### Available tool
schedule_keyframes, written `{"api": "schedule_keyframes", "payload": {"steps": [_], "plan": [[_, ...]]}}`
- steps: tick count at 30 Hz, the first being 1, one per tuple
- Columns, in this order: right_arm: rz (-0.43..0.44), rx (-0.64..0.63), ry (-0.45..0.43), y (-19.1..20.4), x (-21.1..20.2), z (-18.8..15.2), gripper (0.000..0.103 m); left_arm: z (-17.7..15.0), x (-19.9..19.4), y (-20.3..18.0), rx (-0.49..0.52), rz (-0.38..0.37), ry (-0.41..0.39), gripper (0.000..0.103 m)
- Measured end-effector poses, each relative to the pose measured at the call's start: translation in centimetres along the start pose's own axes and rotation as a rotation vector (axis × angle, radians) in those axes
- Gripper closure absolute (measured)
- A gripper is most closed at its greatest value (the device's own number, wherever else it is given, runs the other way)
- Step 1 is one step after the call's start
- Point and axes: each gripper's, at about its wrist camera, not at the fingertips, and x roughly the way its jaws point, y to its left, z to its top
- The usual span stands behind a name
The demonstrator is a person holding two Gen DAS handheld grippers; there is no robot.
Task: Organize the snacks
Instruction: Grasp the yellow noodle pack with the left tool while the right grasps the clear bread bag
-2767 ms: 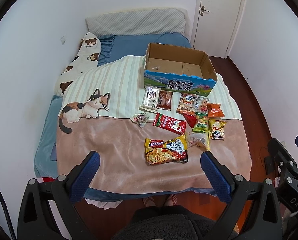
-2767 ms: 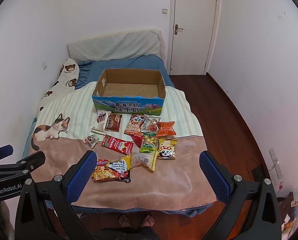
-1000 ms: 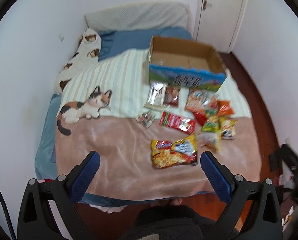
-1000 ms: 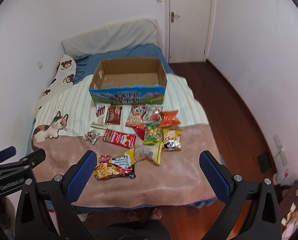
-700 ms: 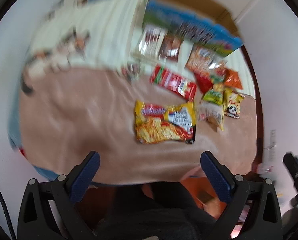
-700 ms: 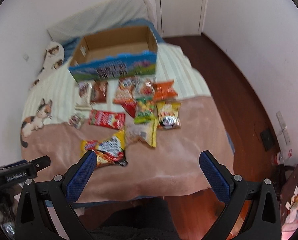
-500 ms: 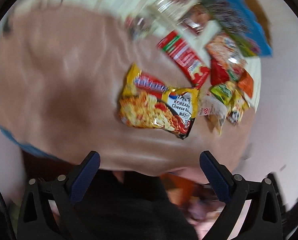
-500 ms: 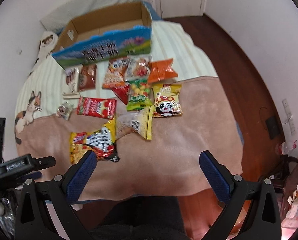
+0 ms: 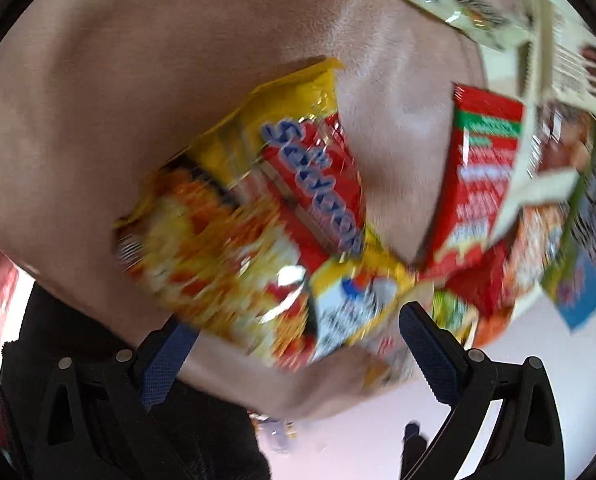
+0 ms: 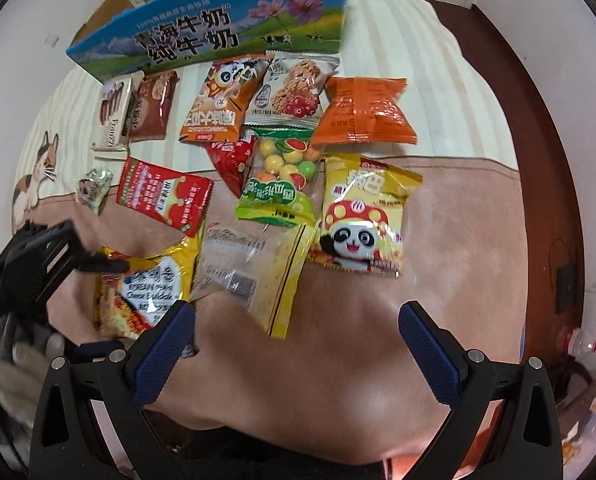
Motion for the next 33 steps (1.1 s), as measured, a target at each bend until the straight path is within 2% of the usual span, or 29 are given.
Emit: {"api": "schedule_keyframes", "payload": {"steps": [4, 5, 8, 9, 11, 13, 15, 18, 21, 23, 25, 27, 30, 31, 33], "plan": [[0.001, -0.005, 0.005, -0.2, 1.5, 0.6, 0.0, 0.4, 0.6, -1.1, -0.019, 0.072, -0.094, 0.003], [0.009, -0.006, 0.012, -0.2, 1.9, 0.6, 0.0, 0.3, 0.6, -1.6, 0.003, 0.101, -0.119, 0.01], [0.025, -0.024, 0.038, -0.2, 2.8, 0.7, 0.0, -0.3, 0.3, -4.0, 0.142, 0.217, -0.22, 0.013], [0.027, -0.03, 0.042, -0.2, 3.0, 0.7, 0.0, -0.7, 0.0, -5.2, 0.228, 0.277, -0.27, 0.013], [0.035, -0.046, 0.05, -0.2, 3.3, 0.8, 0.0, -1.3, -0.2, -7.0, 0.372, 0.369, -0.325, 0.014], [0.038, -0.071, 0.052, -0.2, 3.5, 1.0, 0.0, -2.3, -0.1, -8.9, 0.558, 0.483, -0.377, 0.014], [0.036, -0.112, 0.041, 0.1, 3.4, 1.3, 0.0, -3.0, 0.2, -10.2, 0.732, 0.585, -0.397, 0.013], [0.056, -0.191, 0.044, 1.2, 3.6, 2.0, 0.0, -4.0, 0.6, -11.4, 0.941, 0.714, -0.413, 0.013], [0.068, -0.31, 0.056, 3.6, 4.3, 2.7, 0.0, -4.9, 0.9, -11.6, 1.101, 0.813, -0.425, 0.013], [0.063, -0.391, 0.055, 5.4, 5.0, 3.0, 0.0, -4.8, 0.7, -11.5, 1.113, 0.816, -0.415, 0.012], [0.058, -0.478, 0.066, 7.4, 5.9, 3.1, 0.001, -4.1, 0.5, -10.9, 1.052, 0.762, -0.38, 0.012], [0.041, -0.581, 0.094, 9.6, 7.3, 2.9, 0.005, -2.5, -0.4, -10.3, 0.95, 0.673, -0.342, 0.011], [-0.036, -0.686, 0.143, 12.0, 9.5, 2.4, 0.026, -0.4, -1.3, -9.0, 0.814, 0.548, -0.293, 0.011], [-0.048, -0.69, 0.152, 12.5, 9.9, 2.4, 0.035, 0.6, -1.4, -8.4, 0.742, 0.501, -0.265, 0.012], [-0.055, -0.62, 0.167, 12.7, 10.1, 2.5, 0.042, 2.3, -1.7, -7.1, 0.589, 0.411, -0.228, 0.012]]}}
